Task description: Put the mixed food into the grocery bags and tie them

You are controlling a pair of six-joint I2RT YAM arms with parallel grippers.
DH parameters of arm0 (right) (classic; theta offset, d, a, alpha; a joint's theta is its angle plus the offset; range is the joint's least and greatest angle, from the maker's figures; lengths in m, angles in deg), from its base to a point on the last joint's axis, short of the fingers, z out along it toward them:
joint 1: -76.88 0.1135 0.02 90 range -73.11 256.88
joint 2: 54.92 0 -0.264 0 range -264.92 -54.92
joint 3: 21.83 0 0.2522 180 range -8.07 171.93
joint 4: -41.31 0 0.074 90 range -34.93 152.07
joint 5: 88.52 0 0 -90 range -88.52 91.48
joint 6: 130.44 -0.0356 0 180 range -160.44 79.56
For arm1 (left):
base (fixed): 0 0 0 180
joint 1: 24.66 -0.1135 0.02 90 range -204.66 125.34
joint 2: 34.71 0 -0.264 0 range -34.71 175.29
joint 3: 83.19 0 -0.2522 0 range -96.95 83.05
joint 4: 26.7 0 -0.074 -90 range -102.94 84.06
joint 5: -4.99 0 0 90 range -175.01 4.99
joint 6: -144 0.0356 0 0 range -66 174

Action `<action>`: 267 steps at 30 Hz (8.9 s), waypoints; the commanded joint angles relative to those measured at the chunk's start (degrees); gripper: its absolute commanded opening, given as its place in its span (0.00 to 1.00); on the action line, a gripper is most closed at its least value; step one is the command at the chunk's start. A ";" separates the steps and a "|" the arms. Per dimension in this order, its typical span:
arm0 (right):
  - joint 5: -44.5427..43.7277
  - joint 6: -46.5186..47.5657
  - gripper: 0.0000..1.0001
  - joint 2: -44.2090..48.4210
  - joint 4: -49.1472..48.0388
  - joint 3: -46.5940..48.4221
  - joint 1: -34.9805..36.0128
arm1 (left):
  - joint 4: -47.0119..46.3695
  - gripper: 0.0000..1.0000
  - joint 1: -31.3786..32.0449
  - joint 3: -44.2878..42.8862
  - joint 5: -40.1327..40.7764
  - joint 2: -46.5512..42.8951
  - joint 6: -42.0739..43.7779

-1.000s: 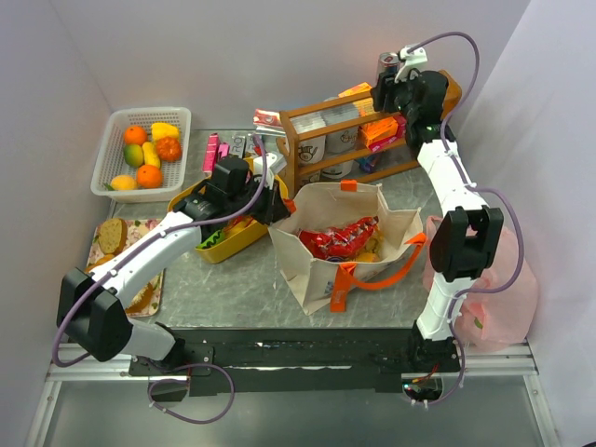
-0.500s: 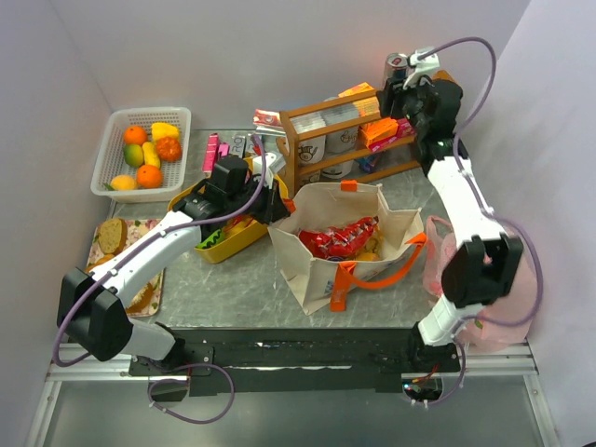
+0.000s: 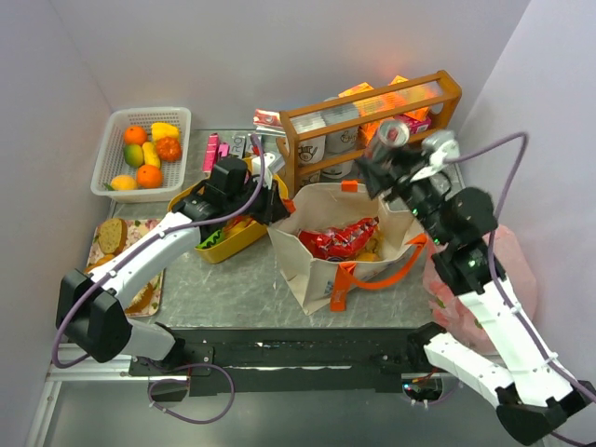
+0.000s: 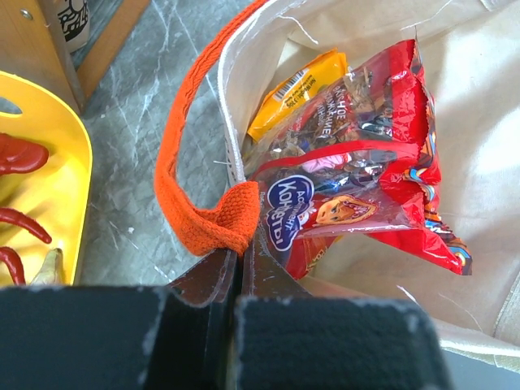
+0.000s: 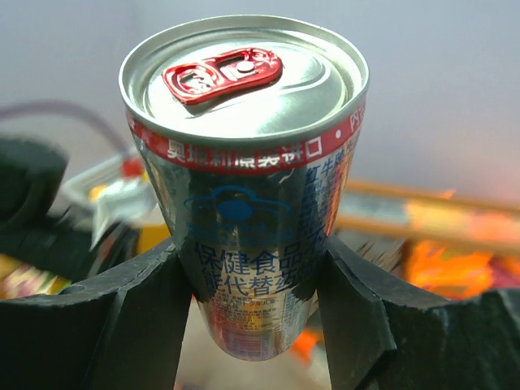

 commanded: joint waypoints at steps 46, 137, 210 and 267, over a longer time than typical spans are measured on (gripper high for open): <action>-20.64 5.28 0.99 -9.58 9.43 -14.28 7.57 | -1.70 0.01 -0.36 0.73 3.05 -2.54 0.82; -25.20 -18.89 0.99 6.15 49.26 -11.63 -44.90 | -20.41 0.96 5.35 -8.70 17.47 -9.63 -8.32; 29.90 -14.14 0.00 -8.33 39.23 39.08 -3.24 | 4.45 0.96 -4.41 -5.60 10.87 -34.96 1.69; 41.70 -13.27 0.00 -20.38 34.20 14.64 -17.66 | 6.37 0.01 -4.23 12.88 6.14 -36.45 10.15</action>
